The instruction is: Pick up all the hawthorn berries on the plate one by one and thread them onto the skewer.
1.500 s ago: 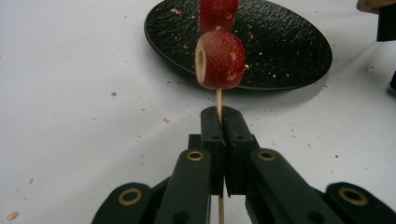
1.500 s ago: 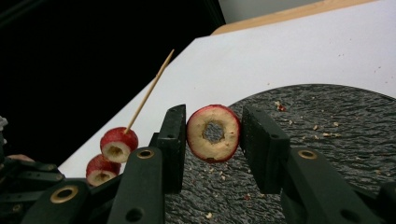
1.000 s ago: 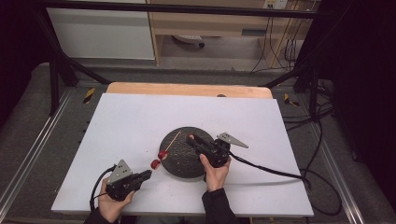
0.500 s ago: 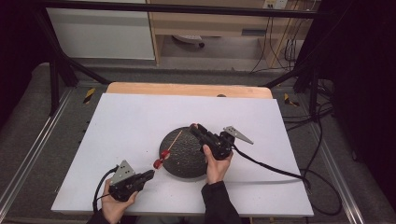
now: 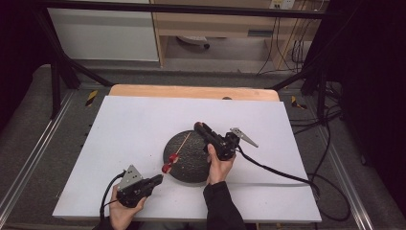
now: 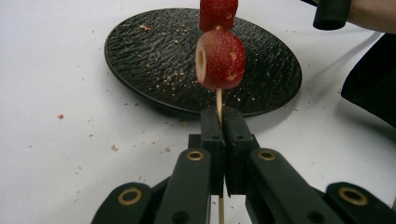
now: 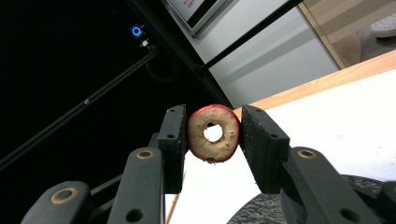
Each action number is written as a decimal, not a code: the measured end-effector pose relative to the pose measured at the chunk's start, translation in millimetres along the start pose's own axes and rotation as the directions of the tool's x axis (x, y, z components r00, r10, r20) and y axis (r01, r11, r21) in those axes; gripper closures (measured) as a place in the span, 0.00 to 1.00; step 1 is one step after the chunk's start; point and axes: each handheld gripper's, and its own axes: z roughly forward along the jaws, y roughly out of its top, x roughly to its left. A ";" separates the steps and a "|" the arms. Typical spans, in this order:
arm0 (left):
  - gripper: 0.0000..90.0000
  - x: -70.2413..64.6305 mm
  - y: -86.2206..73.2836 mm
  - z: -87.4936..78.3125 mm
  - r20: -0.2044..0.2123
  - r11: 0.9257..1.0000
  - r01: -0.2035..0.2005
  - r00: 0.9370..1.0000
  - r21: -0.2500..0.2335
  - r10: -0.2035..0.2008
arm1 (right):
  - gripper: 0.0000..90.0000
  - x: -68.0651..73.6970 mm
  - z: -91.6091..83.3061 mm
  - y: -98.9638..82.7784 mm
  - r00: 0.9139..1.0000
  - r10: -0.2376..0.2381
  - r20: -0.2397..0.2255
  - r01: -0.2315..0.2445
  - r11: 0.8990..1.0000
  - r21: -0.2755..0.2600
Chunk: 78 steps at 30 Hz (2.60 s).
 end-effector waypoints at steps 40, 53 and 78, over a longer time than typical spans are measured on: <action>0.98 -15.3 4.3 15.9 -0.007 0.998 0.035 0.999 -0.051 -0.035 | 0.69 0.1 0.5 -9.1 0.998 0.053 -0.040 -0.055 0.997 -0.054; 0.98 -23.7 8.6 27.0 -0.017 0.993 0.074 0.997 -0.087 -0.076 | 0.69 0.4 -0.1 -10.0 0.997 0.065 -0.051 -0.068 0.996 -0.061; 0.98 -21.9 33.6 39.6 -0.022 0.990 0.081 0.996 -0.119 -0.084 | 0.69 3.2 -4.3 -9.7 0.996 0.054 -0.064 -0.056 0.998 -0.018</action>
